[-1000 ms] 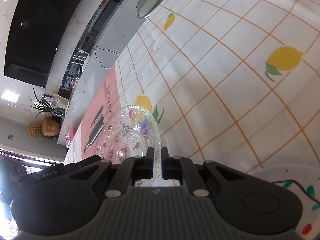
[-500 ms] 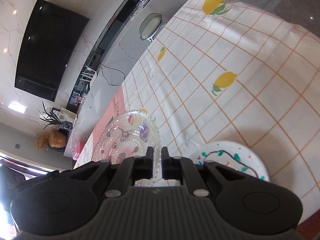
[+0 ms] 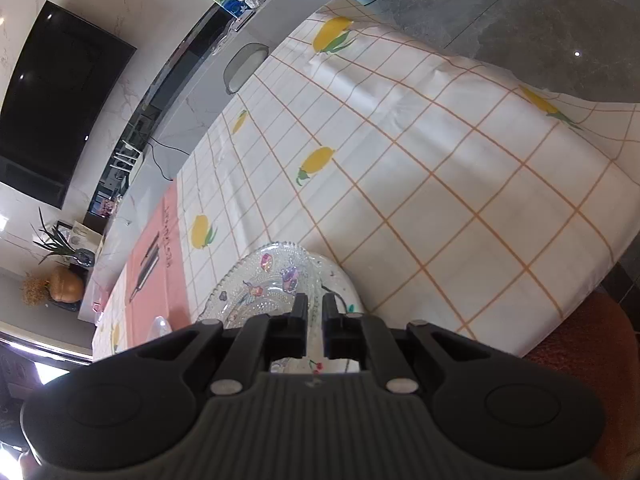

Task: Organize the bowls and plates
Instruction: 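Lift the glass plate with both grippers and lower it onto the 'Fruity' plate, then open both grippers to release the glass plate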

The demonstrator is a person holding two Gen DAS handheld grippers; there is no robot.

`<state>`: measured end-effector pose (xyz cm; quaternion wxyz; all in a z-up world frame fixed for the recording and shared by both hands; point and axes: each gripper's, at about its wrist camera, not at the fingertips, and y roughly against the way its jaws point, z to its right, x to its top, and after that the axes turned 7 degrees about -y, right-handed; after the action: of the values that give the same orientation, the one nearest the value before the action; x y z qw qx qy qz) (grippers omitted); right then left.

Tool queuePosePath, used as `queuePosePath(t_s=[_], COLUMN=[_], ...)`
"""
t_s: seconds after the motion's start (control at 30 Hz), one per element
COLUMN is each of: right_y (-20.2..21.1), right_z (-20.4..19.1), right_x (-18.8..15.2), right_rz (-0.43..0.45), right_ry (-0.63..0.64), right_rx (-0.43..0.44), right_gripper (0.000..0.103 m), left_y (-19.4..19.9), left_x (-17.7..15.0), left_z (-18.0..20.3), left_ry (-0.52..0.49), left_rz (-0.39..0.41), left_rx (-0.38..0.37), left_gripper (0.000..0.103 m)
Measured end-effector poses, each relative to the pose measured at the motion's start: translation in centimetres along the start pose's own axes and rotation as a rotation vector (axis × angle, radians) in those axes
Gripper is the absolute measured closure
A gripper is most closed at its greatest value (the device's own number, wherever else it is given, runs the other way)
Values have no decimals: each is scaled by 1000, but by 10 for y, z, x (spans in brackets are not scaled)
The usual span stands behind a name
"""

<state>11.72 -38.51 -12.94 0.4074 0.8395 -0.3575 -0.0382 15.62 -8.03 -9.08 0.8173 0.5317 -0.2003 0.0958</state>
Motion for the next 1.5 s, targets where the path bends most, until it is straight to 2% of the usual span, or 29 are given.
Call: queuePosePath(t_s=[0.43, 0.7, 1.1, 1.23, 1.33, 1.5], right_y=[-11, -16, -22, -23, -24, -26], right_z=[13, 6, -8, -12, -18, -28], right_x=[-5, -10, -14, -16, -18, -24], right_rz=[-9, 5, 46, 45, 35, 47], right_ry=[20, 85, 180, 208, 236, 316], right_rx=[-49, -75, -119, -129, -150, -220], right_gripper=[98, 97, 96, 96, 95, 96], left_y=[-16, -20, -25, -24, -23, -18], left_x=[-13, -17, -19, -19, -18, -18], left_z=[20, 29, 31, 32, 35, 37], left_ry=[-102, -167, -193, -195, -212, -216], left_rz=[-1, 12, 1, 5, 11, 22], left_rx=[130, 200, 233, 235, 251, 238], left_gripper=[89, 89, 88, 80, 79, 72])
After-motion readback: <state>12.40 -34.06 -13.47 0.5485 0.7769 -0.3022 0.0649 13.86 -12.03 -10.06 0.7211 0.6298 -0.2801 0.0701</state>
